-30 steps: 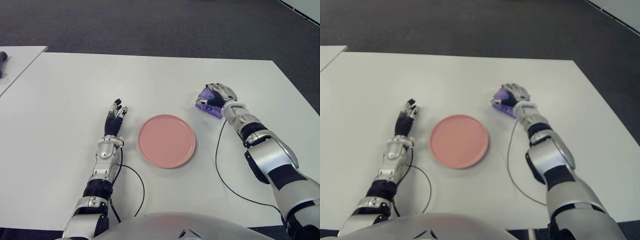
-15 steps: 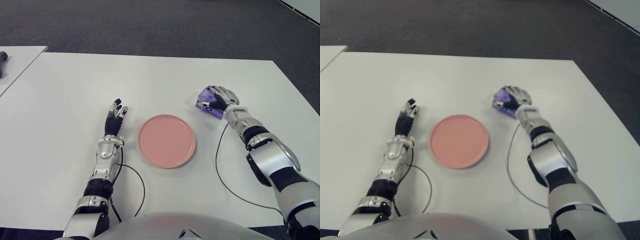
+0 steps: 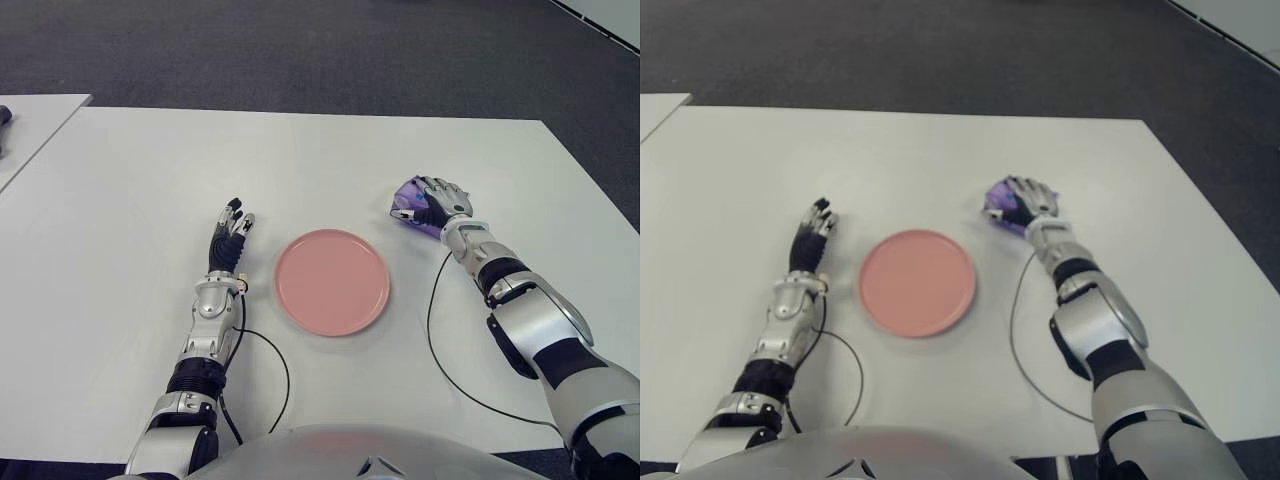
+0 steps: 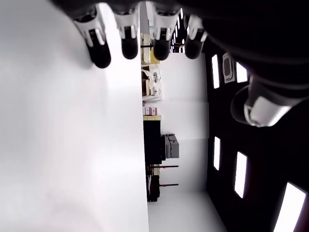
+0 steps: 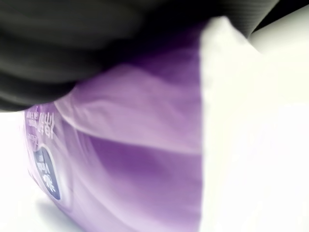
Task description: Put the tissue paper into the plate.
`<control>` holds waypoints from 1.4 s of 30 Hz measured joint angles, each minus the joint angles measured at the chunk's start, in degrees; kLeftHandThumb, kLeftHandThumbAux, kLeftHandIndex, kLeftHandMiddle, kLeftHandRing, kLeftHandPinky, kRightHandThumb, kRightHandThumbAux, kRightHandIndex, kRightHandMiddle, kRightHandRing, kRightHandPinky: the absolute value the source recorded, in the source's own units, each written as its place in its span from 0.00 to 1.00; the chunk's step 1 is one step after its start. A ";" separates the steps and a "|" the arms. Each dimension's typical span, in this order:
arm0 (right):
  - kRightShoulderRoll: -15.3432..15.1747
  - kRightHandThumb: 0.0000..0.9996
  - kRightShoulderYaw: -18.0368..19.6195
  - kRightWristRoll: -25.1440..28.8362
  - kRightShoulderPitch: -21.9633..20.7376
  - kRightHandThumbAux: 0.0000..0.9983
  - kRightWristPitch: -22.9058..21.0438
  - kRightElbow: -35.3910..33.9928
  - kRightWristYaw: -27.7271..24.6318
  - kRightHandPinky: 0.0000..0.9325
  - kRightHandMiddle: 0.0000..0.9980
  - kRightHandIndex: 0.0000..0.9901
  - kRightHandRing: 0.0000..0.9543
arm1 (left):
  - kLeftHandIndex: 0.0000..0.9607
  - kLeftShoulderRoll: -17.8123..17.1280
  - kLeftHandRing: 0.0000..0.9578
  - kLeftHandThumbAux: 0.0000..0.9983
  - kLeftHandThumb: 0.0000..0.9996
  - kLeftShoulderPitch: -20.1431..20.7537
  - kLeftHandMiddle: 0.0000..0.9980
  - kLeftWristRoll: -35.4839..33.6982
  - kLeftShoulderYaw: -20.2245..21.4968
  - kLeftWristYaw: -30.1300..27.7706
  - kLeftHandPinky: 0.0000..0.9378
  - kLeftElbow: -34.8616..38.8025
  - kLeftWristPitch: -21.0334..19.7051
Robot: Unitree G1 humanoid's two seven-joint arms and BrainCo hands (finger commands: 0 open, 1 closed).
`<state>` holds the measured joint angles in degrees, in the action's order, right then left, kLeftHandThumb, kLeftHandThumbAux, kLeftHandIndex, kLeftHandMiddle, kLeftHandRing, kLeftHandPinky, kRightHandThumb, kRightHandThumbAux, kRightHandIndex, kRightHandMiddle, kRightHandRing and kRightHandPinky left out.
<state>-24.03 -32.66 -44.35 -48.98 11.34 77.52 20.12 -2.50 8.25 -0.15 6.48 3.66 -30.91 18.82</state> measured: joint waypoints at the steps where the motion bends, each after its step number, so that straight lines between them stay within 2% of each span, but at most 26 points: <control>1: 0.01 0.52 0.01 0.05 0.02 0.15 0.00 -0.02 -0.02 0.00 0.00 0.00 0.00 | 0.00 -0.01 0.00 0.42 0.00 -0.02 0.00 -0.01 0.02 0.00 0.00 0.09 -0.09; 23: -0.04 0.47 -0.01 0.54 0.26 0.14 -0.06 -0.59 -0.51 0.00 0.00 0.00 0.00 | 0.00 -0.17 0.00 0.44 0.00 -0.44 0.00 -0.25 0.11 0.00 0.00 1.72 -2.15; 42: -0.46 0.31 0.21 1.42 1.39 0.16 0.09 -1.31 -0.45 0.00 0.00 0.00 0.00 | 0.00 -0.28 0.00 0.44 0.00 -0.81 0.00 -0.34 0.05 -0.01 0.00 2.84 -3.31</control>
<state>-24.49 -32.45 -42.93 -47.59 11.42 76.21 19.67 -2.79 7.44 -0.49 6.53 3.65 -28.07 15.52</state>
